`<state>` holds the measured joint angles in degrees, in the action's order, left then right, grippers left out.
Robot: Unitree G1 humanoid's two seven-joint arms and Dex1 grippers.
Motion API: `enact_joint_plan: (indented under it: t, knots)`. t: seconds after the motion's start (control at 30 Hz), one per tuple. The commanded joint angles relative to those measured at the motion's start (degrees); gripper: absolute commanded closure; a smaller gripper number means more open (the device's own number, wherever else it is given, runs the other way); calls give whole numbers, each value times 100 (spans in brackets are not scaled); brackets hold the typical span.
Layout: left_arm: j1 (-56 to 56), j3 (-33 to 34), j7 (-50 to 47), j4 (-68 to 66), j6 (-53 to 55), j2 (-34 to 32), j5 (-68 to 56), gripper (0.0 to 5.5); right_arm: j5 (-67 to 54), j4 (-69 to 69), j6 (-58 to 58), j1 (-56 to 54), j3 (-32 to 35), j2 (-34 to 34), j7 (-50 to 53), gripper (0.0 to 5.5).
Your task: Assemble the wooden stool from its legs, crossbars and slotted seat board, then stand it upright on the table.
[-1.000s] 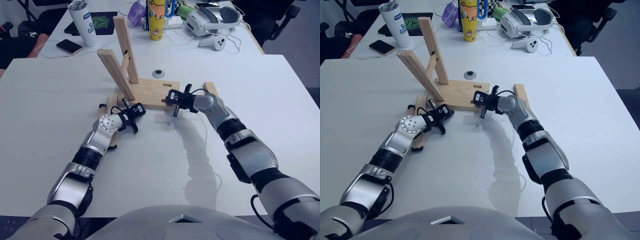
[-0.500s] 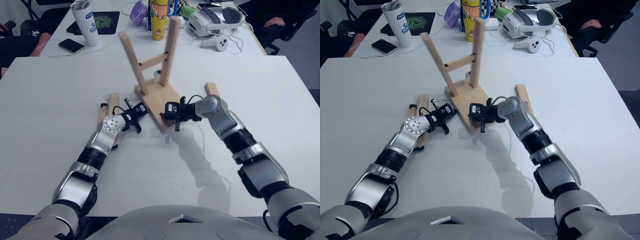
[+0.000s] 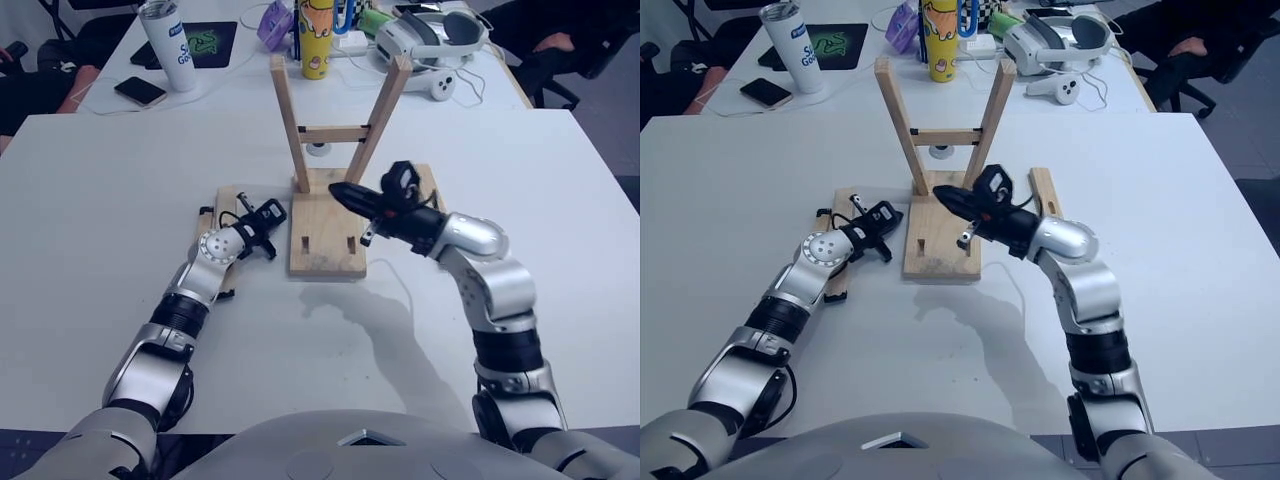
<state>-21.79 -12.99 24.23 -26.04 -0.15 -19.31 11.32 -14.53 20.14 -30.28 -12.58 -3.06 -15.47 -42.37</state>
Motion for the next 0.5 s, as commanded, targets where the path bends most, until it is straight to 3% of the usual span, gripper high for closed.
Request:
enact_joint_plan:
  t: [0.03,0.13,0.23,0.33,0.5]
  knots:
    - [857,1416,-796,1818,-420,264,-1069,526,229,-239,-84,616,208,154,915,550]
    - [1411,2202,-1244,3074,50,388,-1612,481,194,-404,-33,926,479,497,1581,550]
    - [1761,2817,-1338,3412,998,246,-2118,443,76,-555,-513,941,492,625,1856,550]
    - [1874,2747,-952,3278,1740,-13,-2353,402,814,-734,-110,946,326,494,2532,550]
    - [1614,2634,-478,2625,2784,99,-3002,338,100,-1308,236,516,1282,932,2898,550]
